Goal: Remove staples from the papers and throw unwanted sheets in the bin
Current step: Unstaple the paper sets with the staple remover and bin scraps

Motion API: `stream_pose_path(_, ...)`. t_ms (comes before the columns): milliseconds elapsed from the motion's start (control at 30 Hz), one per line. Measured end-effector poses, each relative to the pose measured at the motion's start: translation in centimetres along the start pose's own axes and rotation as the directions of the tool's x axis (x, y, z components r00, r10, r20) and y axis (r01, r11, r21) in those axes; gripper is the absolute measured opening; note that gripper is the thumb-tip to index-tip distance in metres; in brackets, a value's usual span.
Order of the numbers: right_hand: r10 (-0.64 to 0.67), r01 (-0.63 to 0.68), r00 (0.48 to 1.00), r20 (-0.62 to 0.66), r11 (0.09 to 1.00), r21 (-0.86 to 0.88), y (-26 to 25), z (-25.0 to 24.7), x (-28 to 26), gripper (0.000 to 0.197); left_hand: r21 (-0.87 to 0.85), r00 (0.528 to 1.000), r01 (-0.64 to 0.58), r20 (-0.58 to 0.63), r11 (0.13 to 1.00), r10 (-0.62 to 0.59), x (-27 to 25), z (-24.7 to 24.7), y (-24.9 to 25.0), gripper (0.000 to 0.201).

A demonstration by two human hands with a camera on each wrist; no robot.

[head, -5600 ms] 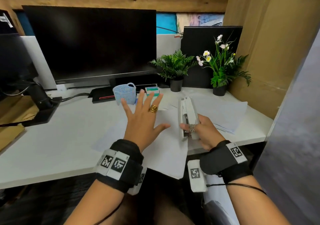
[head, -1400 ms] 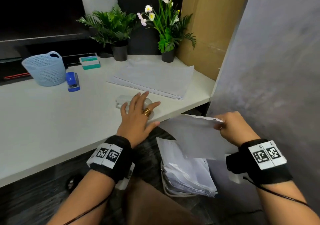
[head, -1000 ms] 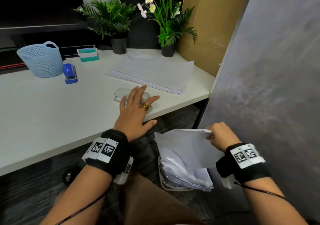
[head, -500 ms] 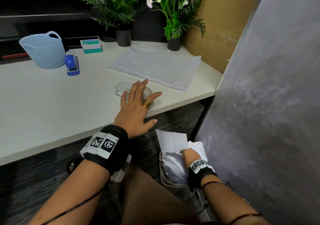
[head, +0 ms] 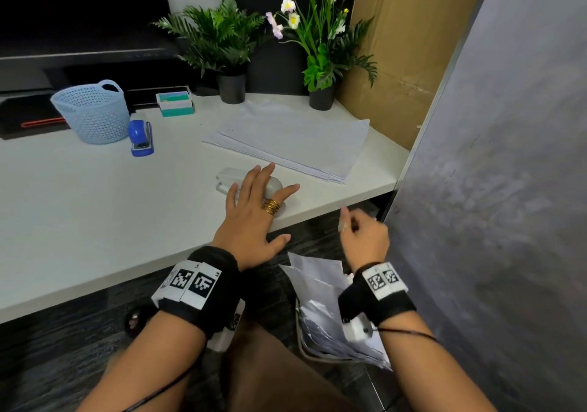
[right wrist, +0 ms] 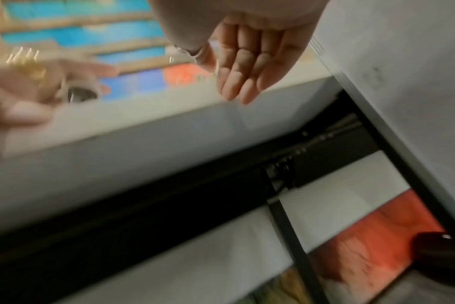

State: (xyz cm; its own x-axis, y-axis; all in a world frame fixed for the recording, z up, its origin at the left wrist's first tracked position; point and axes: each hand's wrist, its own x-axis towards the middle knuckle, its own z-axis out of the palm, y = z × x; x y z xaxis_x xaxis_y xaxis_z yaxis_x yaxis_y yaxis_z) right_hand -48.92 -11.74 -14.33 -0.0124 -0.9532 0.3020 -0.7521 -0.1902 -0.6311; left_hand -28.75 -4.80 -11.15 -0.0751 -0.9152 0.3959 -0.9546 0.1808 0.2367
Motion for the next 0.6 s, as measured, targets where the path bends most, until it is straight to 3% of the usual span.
stream_pose_path(67, 0.029, -0.017, 0.990, -0.136, 0.996, 0.083, -2.3, -1.3, 2.4, 0.034, -0.017, 1.000, 0.006, 0.000, 1.000, -0.006, 0.0, -0.1, 0.0, 0.083)
stream_pose_path(133, 0.027, -0.022, 0.983, -0.180, 0.999, 0.029, -4.1, -1.9, 5.0, 0.030, -0.031, 1.000, 0.007, 0.000, 1.000, -0.007, 0.0, -0.2, 0.0, 0.080)
stream_pose_path(167, 0.029, -0.035, 0.987, -0.156, 0.999, -0.030, -4.7, -2.0, 6.6, 0.034, -0.034, 1.000, 0.008, 0.002, 0.999, -0.008, 0.0, -0.2, 0.1, 0.079)
stream_pose_path(233, 0.130, -0.124, 0.991, 0.023, 0.975, -0.187, -5.8, -2.0, 9.3, 0.056, -0.034, 1.000, 0.015, 0.013, 0.999, -0.014, 0.0, -0.4, 0.1, 0.078)
stream_pose_path(300, 0.215, -0.150, 0.958, 0.189, 0.940, -0.307, -6.6, -1.8, 10.7, 0.069, -0.032, 1.000, 0.015, 0.018, 0.999, -0.014, -0.1, -0.4, 0.1, 0.077)
stream_pose_path(400, 0.185, -0.099, 0.945, 0.270, 0.947, -0.305, -7.2, -2.0, 11.4, 0.058, -0.037, 1.000, 0.017, 0.022, 0.999, -0.016, -0.1, -0.5, 0.1, 0.077)
stream_pose_path(500, 0.196, -0.127, 0.924, 0.328, 0.967, -0.221, -7.2, -2.6, 11.7, 0.051, -0.025, 0.999, 0.027, 0.040, 0.999, -0.026, -0.1, -0.6, 0.2, 0.080)
stream_pose_path(600, 0.205, -0.167, 0.935, 0.291, 0.975, -0.148, -6.8, -2.6, 11.4, 0.043, -0.046, 0.999, 0.023, 0.039, 0.999, -0.021, -0.1, -0.7, 0.2, 0.080)
